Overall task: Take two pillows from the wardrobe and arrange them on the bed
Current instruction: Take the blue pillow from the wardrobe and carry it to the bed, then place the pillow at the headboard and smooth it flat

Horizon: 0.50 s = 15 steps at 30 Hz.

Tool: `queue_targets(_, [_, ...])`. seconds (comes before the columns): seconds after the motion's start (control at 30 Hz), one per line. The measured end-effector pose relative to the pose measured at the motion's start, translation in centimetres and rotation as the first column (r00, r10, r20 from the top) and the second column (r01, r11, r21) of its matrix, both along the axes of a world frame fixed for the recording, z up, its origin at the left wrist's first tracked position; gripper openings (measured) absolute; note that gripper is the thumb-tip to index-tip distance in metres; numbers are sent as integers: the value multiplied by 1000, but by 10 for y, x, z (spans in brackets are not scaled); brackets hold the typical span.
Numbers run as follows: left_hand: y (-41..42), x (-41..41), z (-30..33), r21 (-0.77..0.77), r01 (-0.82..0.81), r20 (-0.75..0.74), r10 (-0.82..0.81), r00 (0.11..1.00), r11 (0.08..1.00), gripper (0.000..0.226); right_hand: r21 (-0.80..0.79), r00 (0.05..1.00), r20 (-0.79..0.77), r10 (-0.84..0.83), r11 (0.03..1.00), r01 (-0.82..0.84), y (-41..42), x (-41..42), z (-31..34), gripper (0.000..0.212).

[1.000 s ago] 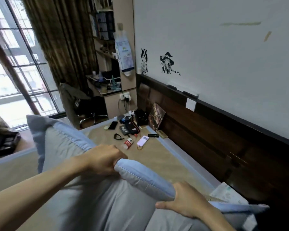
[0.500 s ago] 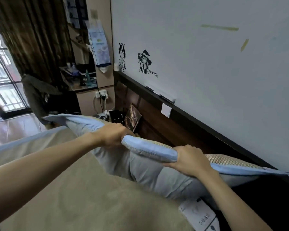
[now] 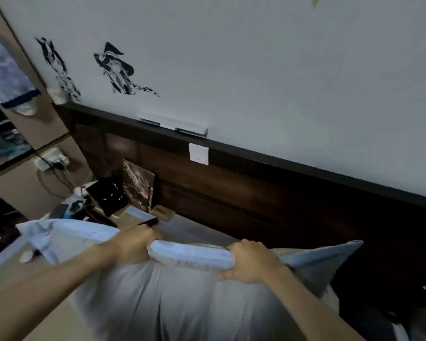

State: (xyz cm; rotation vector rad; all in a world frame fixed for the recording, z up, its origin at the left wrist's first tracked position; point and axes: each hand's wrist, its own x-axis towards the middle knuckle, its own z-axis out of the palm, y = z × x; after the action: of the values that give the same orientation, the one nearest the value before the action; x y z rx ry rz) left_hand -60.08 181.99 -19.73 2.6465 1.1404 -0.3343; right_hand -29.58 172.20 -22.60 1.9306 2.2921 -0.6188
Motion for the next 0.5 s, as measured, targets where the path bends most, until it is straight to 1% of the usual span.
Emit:
queue_targets(0.07, [32,9,-1,14,67,35,-68,997,998,18,47,996,43,-84,996,82,7,4,-1,80])
queue_targets(0.1, [46,14,-1,55,107,58,-111,992,993,21,114,993,54,-103,989,97,10,8,-1,81])
queue_targets(0.13, [58,18,-3,112,152,86,-162,983,982,23,220,993,52,-108,971,94,13,11,-3,78])
queue_targets(0.2, [74,23,-14,289,239,123,-283,951,927,15,452,989,92,-114,890,60,17,14,-11,56])
queue_targets(0.23, [78,23,-21,343,261,133,-322,938,903,16,512,984,102,-146,856,74,16,11,-15,44])
queue_targets(0.3, [80,19,-46,357,287,185,-369,911,889,25,548,975,46,-216,822,156,9,-3,-31,31])
queue_targets(0.33, [78,17,-63,349,302,195,-384,903,887,26,530,970,19,-242,825,196,5,-10,-44,29])
queue_targets(0.37, [75,16,-84,337,313,205,-393,896,888,25,464,964,23,-264,857,224,0,-18,-62,32])
queue_targets(0.4, [70,15,-107,291,311,201,-376,904,905,21,356,960,56,-275,904,238,-1,-24,-84,39])
queue_targets(0.43, [62,14,-131,225,316,185,-359,915,922,21,209,953,91,-288,941,264,-5,-29,-107,44])
queue_targets(0.47, [53,14,-156,138,325,122,-341,932,936,27,77,949,115,-293,955,286,-10,-34,-134,48])
queue_targets(0.5, [43,16,-178,38,333,36,-334,942,942,31,-53,946,108,-305,949,312,-17,-36,-162,54])
